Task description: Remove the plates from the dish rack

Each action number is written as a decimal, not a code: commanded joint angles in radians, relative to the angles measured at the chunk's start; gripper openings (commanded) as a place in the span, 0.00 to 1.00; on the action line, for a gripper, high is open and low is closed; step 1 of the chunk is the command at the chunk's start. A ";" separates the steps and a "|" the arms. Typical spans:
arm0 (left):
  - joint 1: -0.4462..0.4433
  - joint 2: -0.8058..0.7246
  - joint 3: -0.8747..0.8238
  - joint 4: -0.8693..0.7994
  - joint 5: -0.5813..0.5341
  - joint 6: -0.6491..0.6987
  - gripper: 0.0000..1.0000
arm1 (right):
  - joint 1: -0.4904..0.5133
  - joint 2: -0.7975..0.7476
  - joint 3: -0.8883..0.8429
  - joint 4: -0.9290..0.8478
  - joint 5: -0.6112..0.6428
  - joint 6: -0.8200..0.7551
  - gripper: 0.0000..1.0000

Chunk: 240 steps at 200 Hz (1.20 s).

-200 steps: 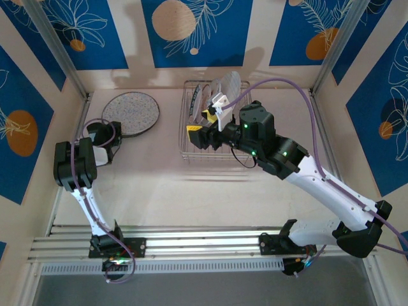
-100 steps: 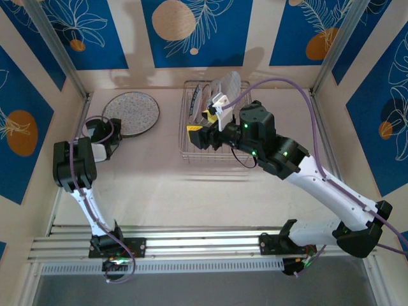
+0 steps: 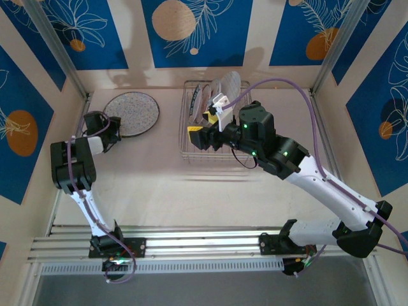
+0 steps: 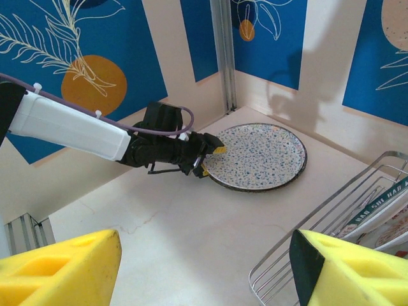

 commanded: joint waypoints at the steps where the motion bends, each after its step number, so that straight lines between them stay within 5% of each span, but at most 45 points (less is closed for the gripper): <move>1: 0.018 -0.024 0.046 -0.144 -0.024 0.041 0.52 | 0.009 -0.028 0.020 -0.006 0.024 0.019 0.72; 83: 0.020 0.013 0.192 -0.390 -0.038 0.103 0.59 | 0.020 -0.035 0.012 -0.009 0.034 0.024 0.72; 240: 0.019 0.054 0.314 -0.575 -0.040 0.125 0.74 | 0.037 -0.047 0.010 -0.026 0.058 0.036 0.72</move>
